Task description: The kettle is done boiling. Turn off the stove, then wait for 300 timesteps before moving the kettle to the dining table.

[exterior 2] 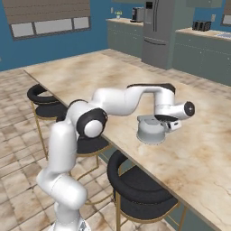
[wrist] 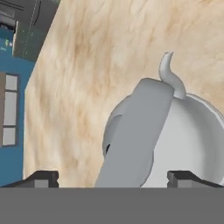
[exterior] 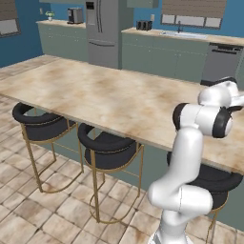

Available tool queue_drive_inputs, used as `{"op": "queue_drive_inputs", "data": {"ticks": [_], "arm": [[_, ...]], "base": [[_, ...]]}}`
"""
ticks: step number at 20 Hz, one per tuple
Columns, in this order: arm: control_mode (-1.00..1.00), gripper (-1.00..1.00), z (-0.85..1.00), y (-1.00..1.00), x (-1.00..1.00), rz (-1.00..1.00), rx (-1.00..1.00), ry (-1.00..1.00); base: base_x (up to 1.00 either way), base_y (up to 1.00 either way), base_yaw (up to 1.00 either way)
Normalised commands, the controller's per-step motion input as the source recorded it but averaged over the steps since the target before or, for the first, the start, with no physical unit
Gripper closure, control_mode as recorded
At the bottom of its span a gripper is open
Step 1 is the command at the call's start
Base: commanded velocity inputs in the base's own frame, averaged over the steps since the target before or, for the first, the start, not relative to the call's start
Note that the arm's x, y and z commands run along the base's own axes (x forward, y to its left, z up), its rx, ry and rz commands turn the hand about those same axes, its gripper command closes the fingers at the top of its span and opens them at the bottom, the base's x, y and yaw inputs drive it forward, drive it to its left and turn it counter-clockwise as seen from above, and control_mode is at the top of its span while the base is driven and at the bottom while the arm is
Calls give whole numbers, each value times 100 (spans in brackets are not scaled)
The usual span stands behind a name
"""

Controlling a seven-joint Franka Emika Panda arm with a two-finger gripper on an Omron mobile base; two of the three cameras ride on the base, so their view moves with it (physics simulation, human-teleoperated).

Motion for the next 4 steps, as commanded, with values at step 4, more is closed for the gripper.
{"op": "queue_drive_inputs", "data": {"ticks": [4], "arm": [[-100, -100, 26, 0, -27, 0, 0, -4]], "base": [[0, 0, 0]]}}
